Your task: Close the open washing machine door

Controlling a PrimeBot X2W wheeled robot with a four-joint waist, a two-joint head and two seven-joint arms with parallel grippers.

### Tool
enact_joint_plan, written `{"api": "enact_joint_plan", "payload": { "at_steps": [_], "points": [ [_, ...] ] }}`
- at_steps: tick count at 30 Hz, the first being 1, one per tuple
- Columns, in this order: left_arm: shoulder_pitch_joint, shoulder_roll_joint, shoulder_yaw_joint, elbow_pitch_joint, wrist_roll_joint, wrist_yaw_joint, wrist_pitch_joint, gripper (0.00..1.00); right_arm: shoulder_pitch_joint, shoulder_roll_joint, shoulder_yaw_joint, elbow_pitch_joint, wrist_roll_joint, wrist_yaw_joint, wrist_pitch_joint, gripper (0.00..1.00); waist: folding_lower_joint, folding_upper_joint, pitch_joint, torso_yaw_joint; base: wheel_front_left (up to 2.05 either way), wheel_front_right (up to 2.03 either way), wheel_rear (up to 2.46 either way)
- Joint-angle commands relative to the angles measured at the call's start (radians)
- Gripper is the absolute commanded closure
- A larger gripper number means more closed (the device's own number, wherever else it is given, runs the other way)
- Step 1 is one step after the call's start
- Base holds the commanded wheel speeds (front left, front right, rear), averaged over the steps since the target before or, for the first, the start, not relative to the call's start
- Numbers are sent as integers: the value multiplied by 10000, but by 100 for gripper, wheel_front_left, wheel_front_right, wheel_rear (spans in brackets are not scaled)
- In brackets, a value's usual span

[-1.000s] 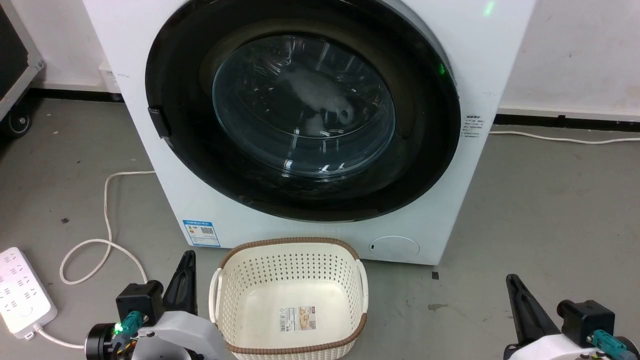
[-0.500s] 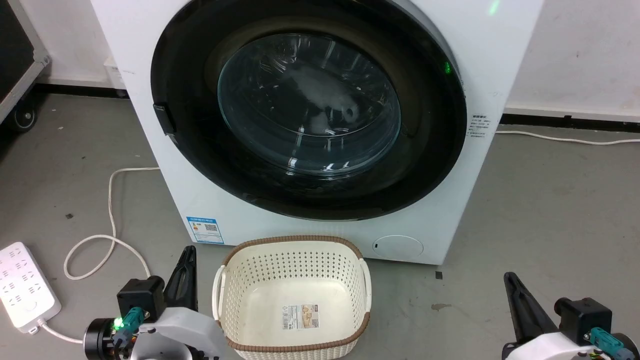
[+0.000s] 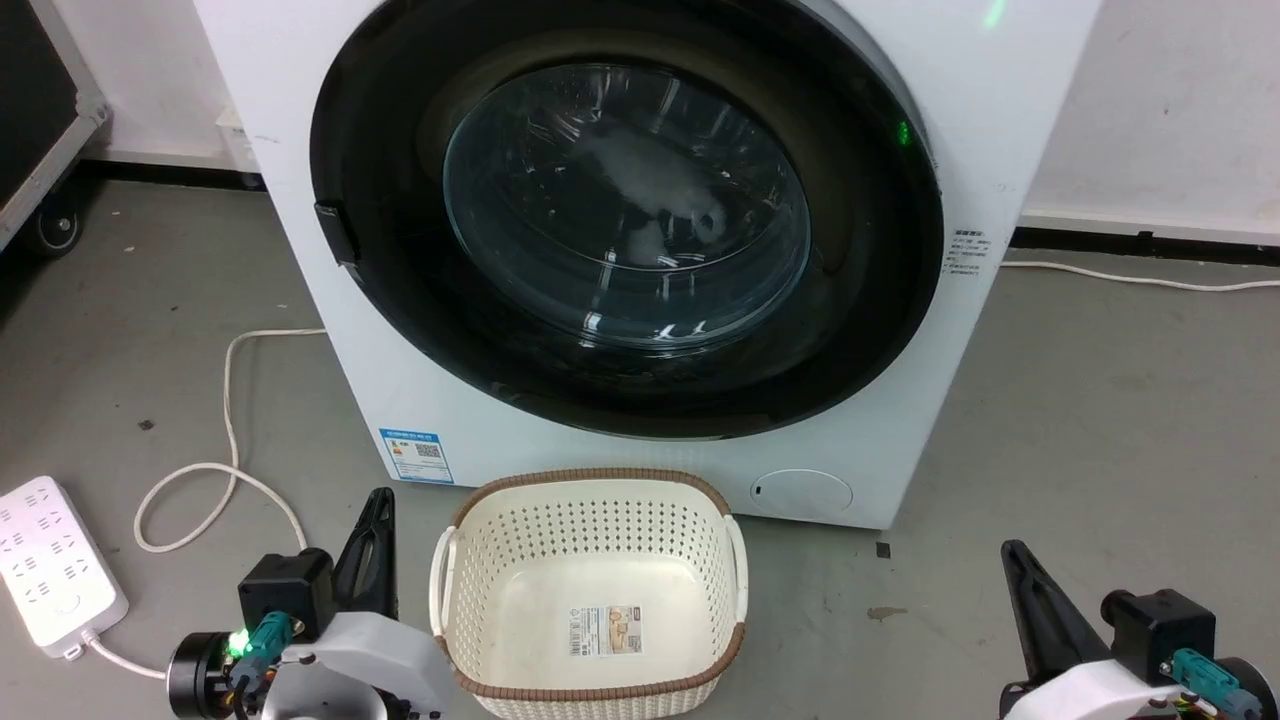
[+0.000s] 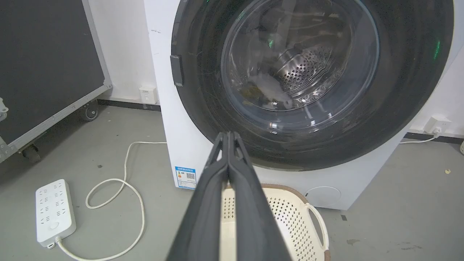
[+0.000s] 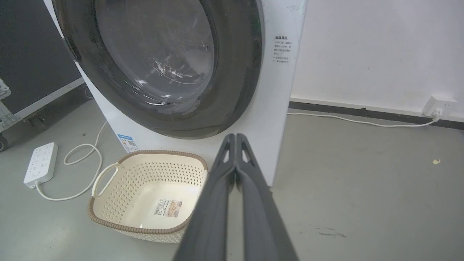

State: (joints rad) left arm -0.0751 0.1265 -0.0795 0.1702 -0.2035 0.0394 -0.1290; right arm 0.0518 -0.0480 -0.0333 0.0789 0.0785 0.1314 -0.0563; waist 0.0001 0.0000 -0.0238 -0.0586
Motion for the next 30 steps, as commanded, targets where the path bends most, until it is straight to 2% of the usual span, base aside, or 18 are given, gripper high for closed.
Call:
{"api": "enact_joint_plan", "payload": {
  "at_steps": [1, 30],
  "points": [
    [176, -49, 42, -67, 113, -49, 41, 100, -114, -7, 13, -79, -49, -2, 4, 100, 0, 0, 2, 5, 0, 0, 0],
    [369, -288, 295, -615, 758, -165, 460, 100, -250, -12, 120, -317, -296, -4, 191, 100, 0, 0, 81, 200, 0, 0, 0]
  ]
}}
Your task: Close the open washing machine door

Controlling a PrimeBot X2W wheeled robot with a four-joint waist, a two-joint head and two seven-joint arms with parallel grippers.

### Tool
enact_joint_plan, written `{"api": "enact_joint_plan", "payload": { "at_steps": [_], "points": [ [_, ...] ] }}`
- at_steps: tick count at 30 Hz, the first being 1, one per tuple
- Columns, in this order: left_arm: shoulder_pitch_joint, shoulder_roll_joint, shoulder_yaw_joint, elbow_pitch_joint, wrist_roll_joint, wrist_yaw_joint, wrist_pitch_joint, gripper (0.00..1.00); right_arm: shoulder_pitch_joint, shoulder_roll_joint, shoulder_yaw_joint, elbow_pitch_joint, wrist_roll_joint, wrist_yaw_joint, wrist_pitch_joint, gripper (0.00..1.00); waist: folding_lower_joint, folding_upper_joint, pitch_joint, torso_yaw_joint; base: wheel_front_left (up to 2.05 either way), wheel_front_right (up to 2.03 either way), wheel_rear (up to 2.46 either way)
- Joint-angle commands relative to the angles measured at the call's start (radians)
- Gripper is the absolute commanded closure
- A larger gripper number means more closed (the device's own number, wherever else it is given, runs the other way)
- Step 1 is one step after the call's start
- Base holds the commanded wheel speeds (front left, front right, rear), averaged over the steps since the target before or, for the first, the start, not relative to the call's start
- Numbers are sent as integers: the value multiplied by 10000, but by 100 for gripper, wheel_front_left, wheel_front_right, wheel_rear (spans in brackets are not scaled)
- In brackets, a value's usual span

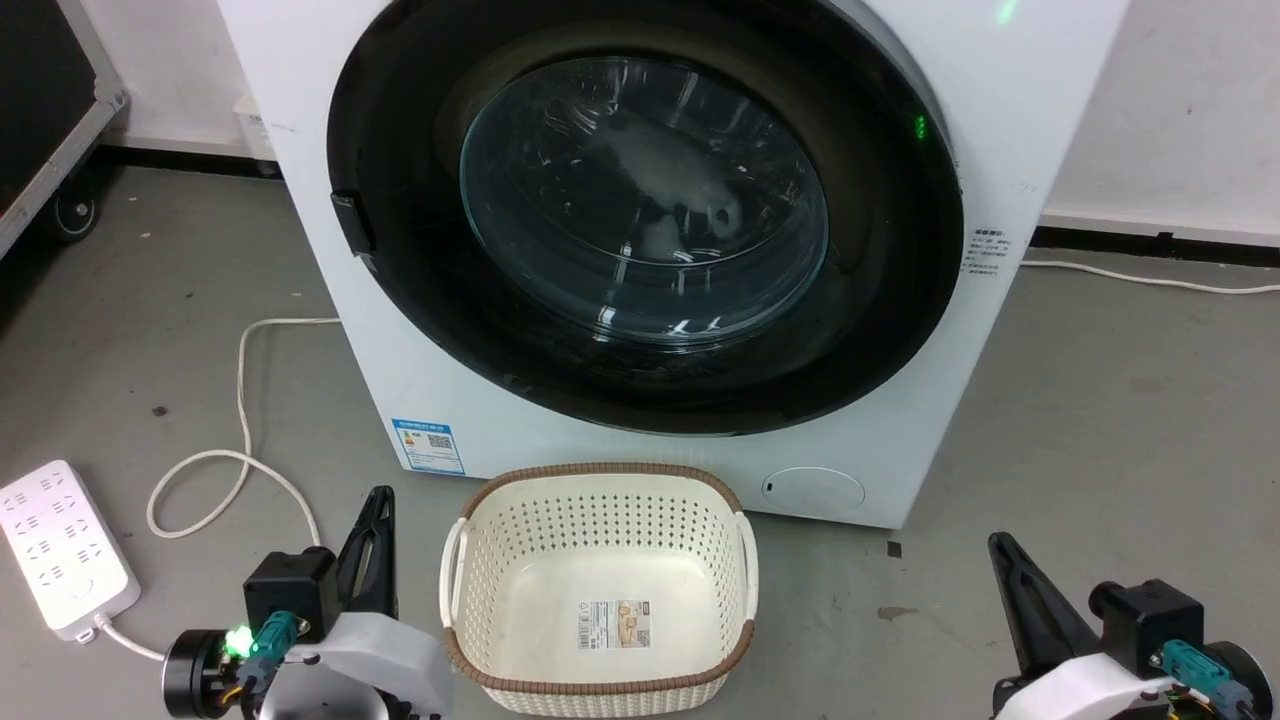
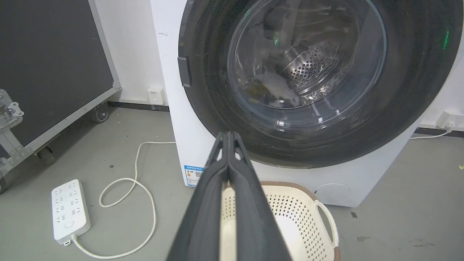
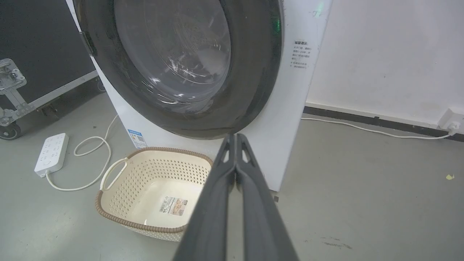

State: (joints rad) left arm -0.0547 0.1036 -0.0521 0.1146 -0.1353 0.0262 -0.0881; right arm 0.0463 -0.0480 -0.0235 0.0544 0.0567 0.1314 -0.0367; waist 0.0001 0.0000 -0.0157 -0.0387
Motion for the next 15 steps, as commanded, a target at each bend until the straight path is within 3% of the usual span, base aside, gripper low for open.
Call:
{"api": "enact_joint_plan", "payload": {
  "at_steps": [1, 15],
  "points": [
    [171, -69, 29, -78, 97, -37, 66, 100, -199, -12, 26, -80, -86, -4, 2, 100, -1, 0, 3, 7, 0, 0, 0],
    [265, -184, 151, -343, 409, -93, 268, 100, -264, -14, 78, -195, -205, -5, 93, 100, -1, 0, 41, 102, 0, 0, 0]
  ]
}}
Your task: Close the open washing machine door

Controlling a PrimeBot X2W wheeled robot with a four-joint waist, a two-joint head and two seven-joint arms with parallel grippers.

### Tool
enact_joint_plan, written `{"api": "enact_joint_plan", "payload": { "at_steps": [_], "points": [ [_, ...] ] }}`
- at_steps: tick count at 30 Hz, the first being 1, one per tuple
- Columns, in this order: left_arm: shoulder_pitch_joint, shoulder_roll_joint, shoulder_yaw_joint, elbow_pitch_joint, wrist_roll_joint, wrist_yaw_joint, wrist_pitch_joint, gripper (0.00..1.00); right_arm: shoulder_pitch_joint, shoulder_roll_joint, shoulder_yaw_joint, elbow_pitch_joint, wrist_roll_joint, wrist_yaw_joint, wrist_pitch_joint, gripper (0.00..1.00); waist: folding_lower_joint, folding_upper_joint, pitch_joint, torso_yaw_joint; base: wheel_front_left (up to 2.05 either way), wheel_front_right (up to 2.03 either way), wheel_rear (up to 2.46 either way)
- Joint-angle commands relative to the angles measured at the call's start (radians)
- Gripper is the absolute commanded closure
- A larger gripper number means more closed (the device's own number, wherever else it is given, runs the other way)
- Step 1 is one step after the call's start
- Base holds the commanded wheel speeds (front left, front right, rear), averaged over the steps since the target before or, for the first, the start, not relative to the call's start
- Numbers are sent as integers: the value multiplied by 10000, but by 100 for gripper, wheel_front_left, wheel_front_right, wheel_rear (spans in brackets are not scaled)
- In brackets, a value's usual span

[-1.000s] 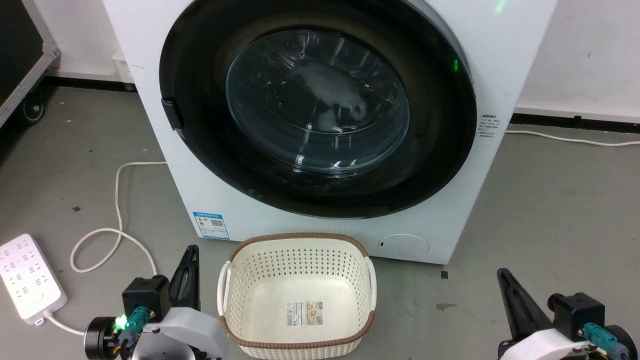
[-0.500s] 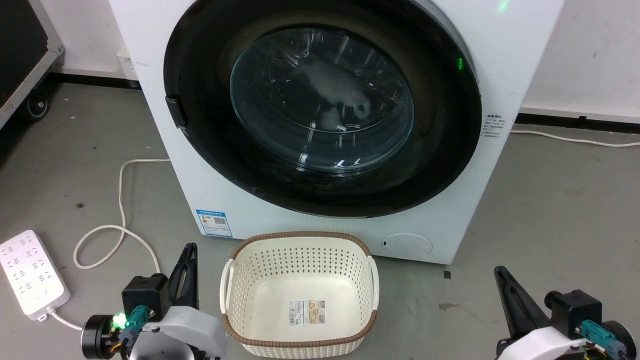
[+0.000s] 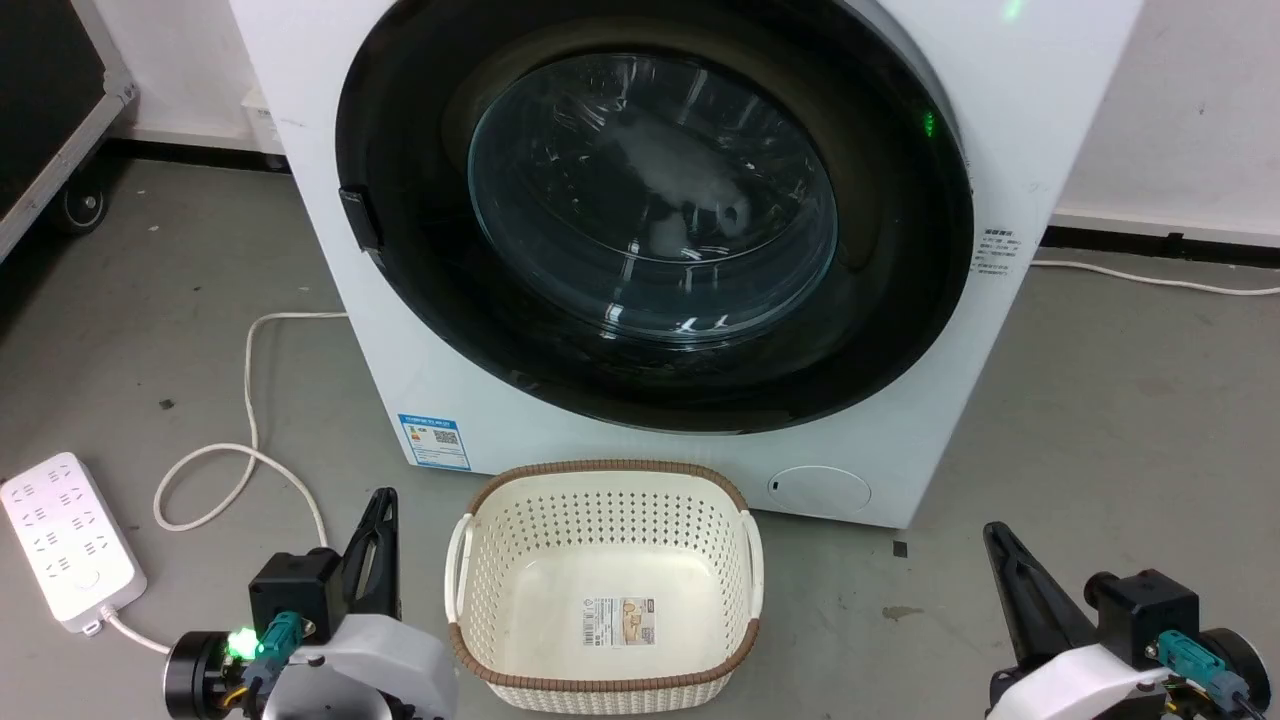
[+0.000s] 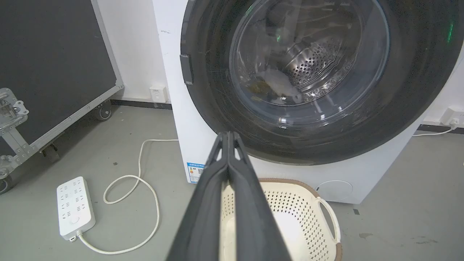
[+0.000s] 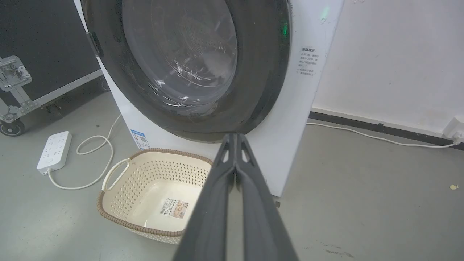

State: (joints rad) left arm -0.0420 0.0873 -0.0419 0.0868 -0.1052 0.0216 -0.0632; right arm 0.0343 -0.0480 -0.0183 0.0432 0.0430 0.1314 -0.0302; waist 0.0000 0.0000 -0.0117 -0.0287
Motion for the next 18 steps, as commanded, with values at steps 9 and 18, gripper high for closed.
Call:
{"api": "enact_joint_plan", "payload": {
  "at_steps": [9, 18],
  "points": [
    [211, -112, 145, -273, 353, -90, 178, 100, -196, -16, 67, -174, -163, -6, 99, 100, 0, 0, 31, 76, 0, 0, 0],
    [265, -178, 215, -425, 531, -122, 294, 100, -233, -18, 97, -240, -231, -6, 151, 100, 0, 0, 53, 130, 0, 0, 0]
  ]
}}
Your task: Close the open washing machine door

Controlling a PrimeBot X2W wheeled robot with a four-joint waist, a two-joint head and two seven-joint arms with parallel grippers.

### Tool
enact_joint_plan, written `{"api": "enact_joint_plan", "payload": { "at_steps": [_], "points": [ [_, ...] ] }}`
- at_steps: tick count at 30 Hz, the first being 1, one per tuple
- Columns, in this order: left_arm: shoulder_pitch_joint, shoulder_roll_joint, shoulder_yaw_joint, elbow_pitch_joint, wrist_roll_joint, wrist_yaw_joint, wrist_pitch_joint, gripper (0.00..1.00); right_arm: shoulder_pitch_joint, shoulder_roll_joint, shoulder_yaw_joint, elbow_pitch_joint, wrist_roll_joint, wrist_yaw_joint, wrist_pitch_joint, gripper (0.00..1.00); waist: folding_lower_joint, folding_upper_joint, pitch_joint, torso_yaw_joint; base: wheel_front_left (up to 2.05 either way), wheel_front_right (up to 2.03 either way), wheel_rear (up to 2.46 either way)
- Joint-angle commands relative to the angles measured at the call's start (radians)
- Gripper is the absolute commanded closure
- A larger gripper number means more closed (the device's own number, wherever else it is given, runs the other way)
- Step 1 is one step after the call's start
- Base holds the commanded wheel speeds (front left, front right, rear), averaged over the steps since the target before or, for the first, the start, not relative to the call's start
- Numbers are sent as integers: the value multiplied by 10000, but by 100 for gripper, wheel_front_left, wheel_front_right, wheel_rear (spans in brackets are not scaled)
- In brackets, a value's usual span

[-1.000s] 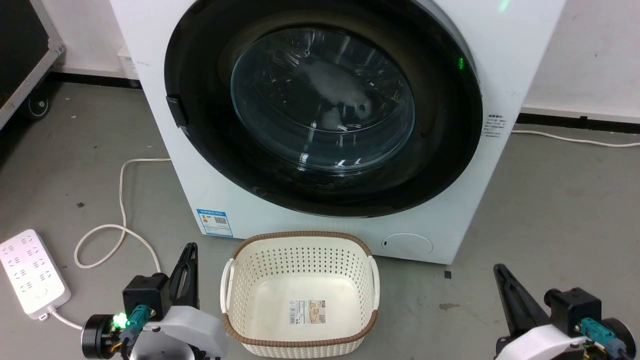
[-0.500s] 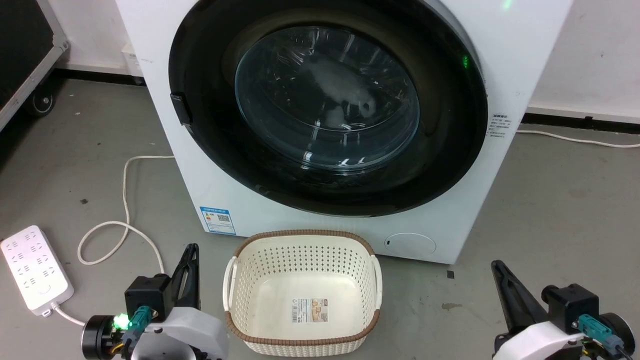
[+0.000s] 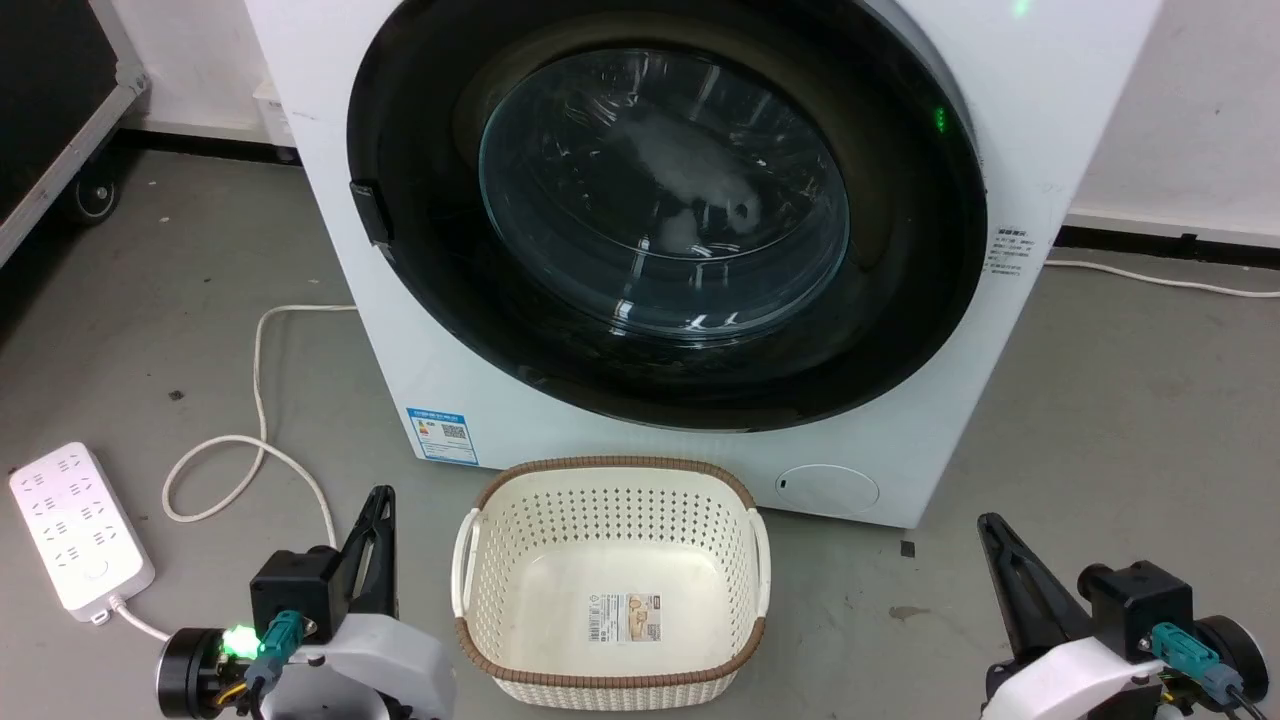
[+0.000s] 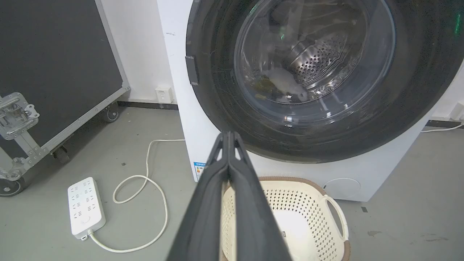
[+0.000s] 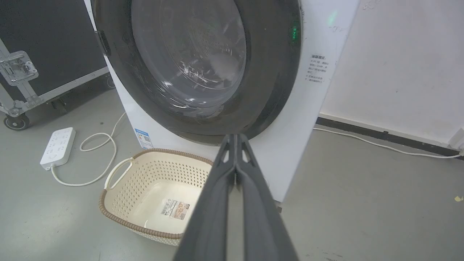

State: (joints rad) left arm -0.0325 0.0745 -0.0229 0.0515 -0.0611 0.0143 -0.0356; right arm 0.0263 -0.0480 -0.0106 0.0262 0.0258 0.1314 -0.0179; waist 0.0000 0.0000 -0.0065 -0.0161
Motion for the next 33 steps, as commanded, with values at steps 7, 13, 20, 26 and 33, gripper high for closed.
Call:
{"api": "enact_joint_plan", "payload": {
  "at_steps": [7, 13, 20, 26, 33],
  "points": [
    [216, -107, 86, -205, 246, -77, 119, 100, -187, -19, 46, -127, -118, -6, 73, 100, 0, 0, 20, 50, 0, 0, 0],
    [256, -157, 138, -318, 379, -101, 205, 100, -214, -20, 68, -176, -169, -7, 112, 100, 0, 0, 37, 91, 0, 0, 0],
    [303, -215, 199, -450, 535, -129, 306, 100, -247, -21, 94, -234, -229, -7, 157, 100, 0, 0, 56, 138, 0, 0, 0],
    [325, -243, 229, -515, 611, -143, 356, 100, -263, -22, 106, -262, -258, -7, 179, 100, 0, 0, 65, 161, 0, 0, 0],
    [325, -243, 229, -515, 611, -143, 356, 100, -263, -22, 106, -262, -258, -7, 179, 100, 0, 0, 65, 161, 0, 0, 0]
  ]
}}
